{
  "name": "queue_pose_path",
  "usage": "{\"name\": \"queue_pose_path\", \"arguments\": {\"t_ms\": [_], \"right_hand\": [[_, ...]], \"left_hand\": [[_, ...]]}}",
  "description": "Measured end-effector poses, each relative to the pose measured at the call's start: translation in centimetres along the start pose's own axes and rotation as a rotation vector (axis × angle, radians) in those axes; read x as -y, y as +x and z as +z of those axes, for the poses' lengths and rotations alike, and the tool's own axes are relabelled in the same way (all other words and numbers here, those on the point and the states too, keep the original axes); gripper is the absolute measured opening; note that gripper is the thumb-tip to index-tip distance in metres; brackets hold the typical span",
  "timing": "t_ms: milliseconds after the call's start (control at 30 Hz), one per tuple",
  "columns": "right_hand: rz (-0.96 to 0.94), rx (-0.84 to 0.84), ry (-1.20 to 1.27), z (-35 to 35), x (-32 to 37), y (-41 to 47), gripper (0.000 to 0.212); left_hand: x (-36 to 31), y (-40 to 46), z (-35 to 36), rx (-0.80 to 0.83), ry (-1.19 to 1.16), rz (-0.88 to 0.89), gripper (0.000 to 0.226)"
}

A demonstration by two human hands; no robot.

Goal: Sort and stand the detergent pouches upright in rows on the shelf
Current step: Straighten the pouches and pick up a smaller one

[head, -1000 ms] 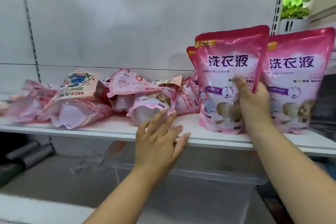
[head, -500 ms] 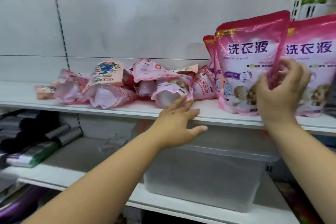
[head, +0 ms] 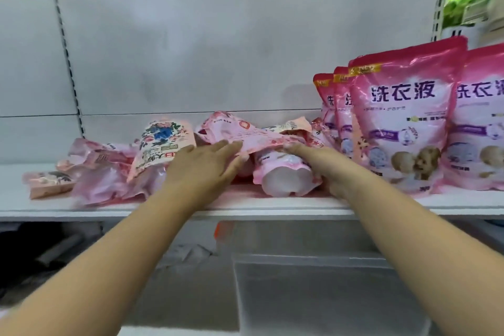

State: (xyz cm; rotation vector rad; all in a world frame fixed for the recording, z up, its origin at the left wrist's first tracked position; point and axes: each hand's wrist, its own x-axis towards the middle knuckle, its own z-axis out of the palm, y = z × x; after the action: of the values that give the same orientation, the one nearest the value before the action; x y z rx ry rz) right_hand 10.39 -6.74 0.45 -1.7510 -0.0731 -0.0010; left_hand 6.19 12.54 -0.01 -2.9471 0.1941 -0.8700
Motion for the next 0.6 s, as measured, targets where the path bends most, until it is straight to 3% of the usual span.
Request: {"name": "queue_pose_path", "arguments": {"t_ms": [67,167,300,600], "right_hand": [[0.031,-0.001,0.041,0.1,0.3,0.4,0.030],[0.048,-0.042,0.056,-0.1,0.3,0.4,0.023],[0.087,-0.008,0.176,-0.5,0.5,0.0,0.005],[-0.116,0.034,0.201,-3.4,1.6,-5.1,0.032]], "left_hand": [[0.0,0.2,0.3,-0.063,-0.023,-0.009,0.052],[0.1,0.6,1.5,-0.131,-0.053,-0.033,0.050],[0.9,0.7,2.5,-0.172,-0.065,-0.047,0.087],[1.2,0.4,2.1,-0.128,-0.135,-0.042,0.091]]}}
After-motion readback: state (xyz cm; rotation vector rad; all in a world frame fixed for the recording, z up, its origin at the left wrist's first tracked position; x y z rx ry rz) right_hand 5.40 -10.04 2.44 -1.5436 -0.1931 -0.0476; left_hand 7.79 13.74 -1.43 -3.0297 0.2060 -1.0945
